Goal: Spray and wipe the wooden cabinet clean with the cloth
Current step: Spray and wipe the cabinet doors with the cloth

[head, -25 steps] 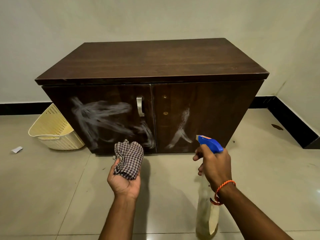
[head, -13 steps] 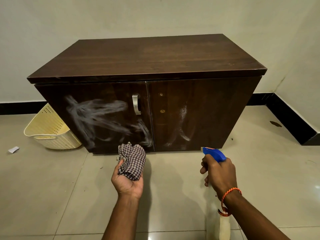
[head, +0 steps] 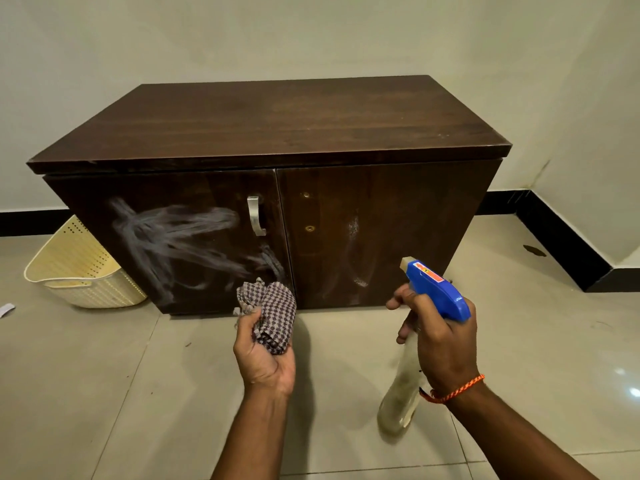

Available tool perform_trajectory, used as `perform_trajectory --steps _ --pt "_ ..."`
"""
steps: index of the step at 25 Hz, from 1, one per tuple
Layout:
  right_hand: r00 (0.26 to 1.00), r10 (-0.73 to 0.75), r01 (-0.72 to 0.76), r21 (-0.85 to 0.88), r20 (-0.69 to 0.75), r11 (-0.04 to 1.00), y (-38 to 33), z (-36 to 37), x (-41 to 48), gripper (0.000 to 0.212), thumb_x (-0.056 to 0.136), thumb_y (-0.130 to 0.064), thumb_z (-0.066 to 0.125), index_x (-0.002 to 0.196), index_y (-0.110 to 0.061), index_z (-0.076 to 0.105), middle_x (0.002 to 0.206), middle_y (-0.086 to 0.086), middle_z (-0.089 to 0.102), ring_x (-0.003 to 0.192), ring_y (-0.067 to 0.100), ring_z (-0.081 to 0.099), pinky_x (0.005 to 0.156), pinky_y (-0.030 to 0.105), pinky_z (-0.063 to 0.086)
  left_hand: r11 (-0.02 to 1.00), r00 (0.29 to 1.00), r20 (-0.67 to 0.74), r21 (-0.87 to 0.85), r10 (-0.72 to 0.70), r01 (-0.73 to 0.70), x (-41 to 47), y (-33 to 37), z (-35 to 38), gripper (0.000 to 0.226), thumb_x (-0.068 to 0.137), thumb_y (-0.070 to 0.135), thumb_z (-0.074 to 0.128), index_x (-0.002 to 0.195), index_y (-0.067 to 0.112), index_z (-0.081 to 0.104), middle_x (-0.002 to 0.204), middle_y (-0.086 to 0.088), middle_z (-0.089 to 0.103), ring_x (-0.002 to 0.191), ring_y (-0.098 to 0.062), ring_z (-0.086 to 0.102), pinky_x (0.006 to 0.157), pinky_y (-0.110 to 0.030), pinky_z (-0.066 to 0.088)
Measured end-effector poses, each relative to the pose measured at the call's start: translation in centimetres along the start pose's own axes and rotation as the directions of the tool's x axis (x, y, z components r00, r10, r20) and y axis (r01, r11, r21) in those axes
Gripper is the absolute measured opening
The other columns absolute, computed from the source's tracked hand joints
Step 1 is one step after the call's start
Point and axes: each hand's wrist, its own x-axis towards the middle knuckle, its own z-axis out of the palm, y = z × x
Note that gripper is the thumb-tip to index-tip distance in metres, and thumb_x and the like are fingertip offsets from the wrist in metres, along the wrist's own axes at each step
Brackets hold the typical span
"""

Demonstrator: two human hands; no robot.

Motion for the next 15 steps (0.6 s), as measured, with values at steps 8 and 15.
perform_trajectory --steps 8,15 --pt "0.95 -0.023 0.053 -0.089 0.31 0.995 -3.0 -5.1 1.7 0.028 0.082 -0.034 0.058 0.083 -0.009 0.07 0.071 0.014 0.067 0.04 0.025 0.055 0.042 0.03 0.05 0.067 0.335 0.776 0.356 0.534 -0.932 -0.6 0.6 8.2 0.078 0.077 0.001 0.058 0.15 -0.005 0.031 0.162 -0.032 0.016 0.156 -0.032 0.018 0.123 -0.05 0.028" --pt "0.945 0.013 0.027 -0.119 0.327 0.993 -3.5 -8.4 1.6 0.026 0.076 -0.045 0.056 0.076 -0.023 0.071 0.069 0.01 0.068 0.041 0.021 0.055 0.043 0.033 0.052 -0.733 0.031 0.995 0.092 0.097 -0.674 8.1 -0.8 11.2 0.105 0.083 0.071 0.059 0.157 0.011 0.015 0.167 -0.006 -0.027 0.151 -0.032 -0.031 0.124 -0.057 -0.008"
